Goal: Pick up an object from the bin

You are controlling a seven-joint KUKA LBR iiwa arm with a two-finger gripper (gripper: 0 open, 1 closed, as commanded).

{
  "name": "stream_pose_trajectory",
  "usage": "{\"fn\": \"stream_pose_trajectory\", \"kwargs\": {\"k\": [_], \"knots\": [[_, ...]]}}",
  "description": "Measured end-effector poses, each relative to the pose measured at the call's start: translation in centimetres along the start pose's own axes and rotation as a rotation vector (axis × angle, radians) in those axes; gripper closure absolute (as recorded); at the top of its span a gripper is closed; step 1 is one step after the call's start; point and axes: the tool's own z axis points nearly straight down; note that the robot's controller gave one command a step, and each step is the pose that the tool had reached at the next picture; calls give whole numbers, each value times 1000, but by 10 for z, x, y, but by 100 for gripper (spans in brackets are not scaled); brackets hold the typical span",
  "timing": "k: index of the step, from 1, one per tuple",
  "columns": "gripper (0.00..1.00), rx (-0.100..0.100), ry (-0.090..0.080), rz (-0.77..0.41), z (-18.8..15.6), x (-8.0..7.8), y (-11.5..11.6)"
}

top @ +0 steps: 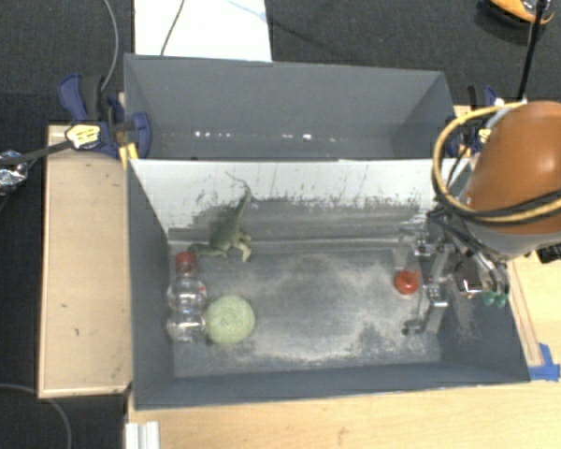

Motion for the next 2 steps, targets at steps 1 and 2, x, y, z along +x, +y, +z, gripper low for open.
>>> {"fn": "stream_pose_trajectory", "kwargs": {"k": [1, 2], "knots": [[0, 0, -8, -1, -4, -1, 0], [0, 1, -14, 48, 43, -41, -60]]}}
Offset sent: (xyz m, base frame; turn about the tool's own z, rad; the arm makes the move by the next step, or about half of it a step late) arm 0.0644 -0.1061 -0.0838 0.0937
